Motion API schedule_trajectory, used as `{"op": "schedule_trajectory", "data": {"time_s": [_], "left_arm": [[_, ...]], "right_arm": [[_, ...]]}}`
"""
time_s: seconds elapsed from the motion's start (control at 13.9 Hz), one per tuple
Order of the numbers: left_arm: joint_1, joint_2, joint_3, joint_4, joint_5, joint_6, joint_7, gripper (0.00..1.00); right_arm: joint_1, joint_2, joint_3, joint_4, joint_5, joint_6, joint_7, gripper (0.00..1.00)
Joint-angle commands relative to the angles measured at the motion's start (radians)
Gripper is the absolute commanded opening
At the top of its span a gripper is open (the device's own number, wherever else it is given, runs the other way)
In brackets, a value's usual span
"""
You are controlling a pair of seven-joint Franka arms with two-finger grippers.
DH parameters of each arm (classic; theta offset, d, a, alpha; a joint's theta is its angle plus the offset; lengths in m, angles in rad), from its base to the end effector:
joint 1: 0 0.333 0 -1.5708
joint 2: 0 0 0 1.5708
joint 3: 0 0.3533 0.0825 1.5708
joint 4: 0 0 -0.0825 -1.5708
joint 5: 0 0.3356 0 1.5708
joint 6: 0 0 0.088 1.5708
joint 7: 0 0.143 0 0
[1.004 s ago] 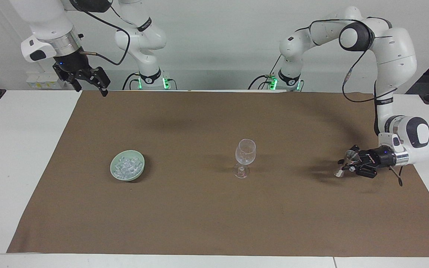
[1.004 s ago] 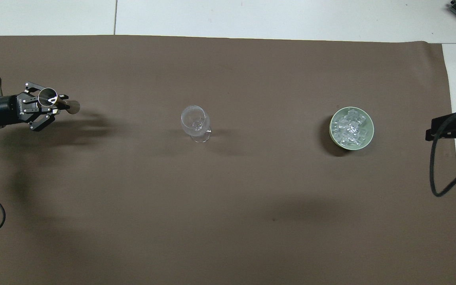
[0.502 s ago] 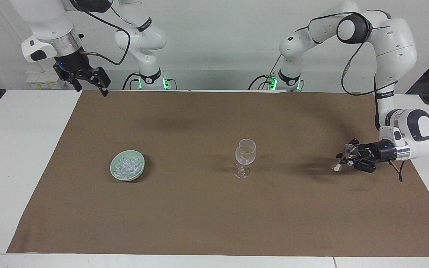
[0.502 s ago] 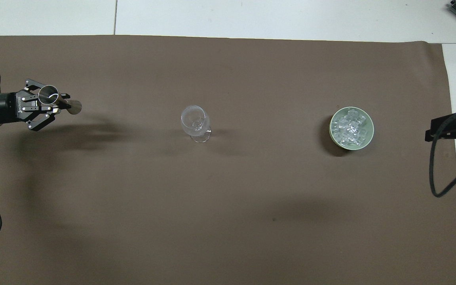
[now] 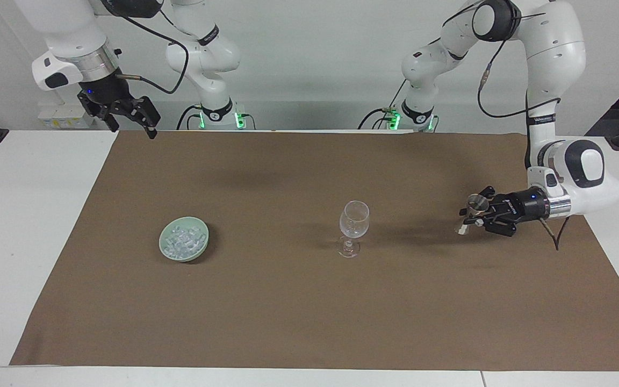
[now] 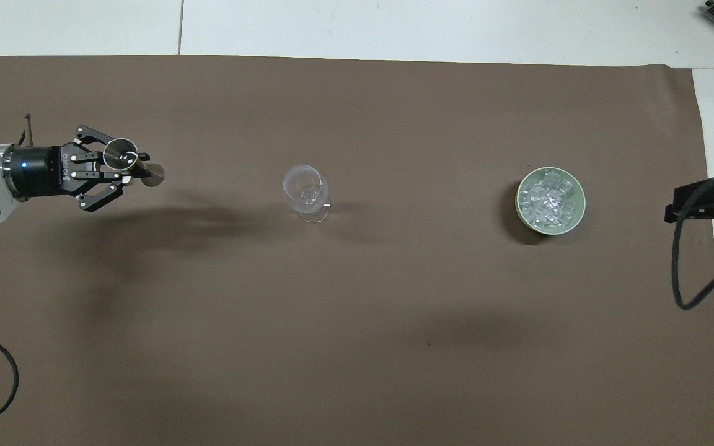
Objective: Pour wine and add ice with both arms
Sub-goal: 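Lift the metal cup with the left gripper toward the wine glass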
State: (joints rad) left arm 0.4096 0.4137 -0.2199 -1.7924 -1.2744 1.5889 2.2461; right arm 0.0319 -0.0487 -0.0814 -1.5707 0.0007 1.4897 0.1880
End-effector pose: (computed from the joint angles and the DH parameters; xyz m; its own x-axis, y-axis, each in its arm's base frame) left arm 0.5982 -0.0048 0.4204 -0.0376 -0.1642 0.9857 -0.9982 -0.0410 -0.0449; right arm 0.4791 -0.0248 0.6428 0.9715 -0.2350 -0.0328 -0.2350 -0.9720 0.0015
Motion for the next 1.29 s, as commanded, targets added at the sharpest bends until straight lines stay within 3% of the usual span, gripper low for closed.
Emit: {"op": "schedule_trajectory", "data": {"time_s": [0.0,0.72,1.22], "left_arm": [[-0.076,-0.084,0.016,-0.073,-0.033,0.078,0.0,0.1],[-0.322,-0.164,0.021,-0.107,-0.083,0.328,-0.08,0.08],[-0.34,-0.22,0.027,-0.177,-0.082,0.361,-0.154,0.08]], "right_arm": [[-0.023,-0.02,0.014,-0.017,0.019,-0.009,-0.018,1.0],[-0.024,-0.02,0.015,-0.018,0.021,-0.009,-0.019,1.0],[-0.024,-0.02,0.015,-0.018,0.021,-0.008,-0.019,1.0]]}}
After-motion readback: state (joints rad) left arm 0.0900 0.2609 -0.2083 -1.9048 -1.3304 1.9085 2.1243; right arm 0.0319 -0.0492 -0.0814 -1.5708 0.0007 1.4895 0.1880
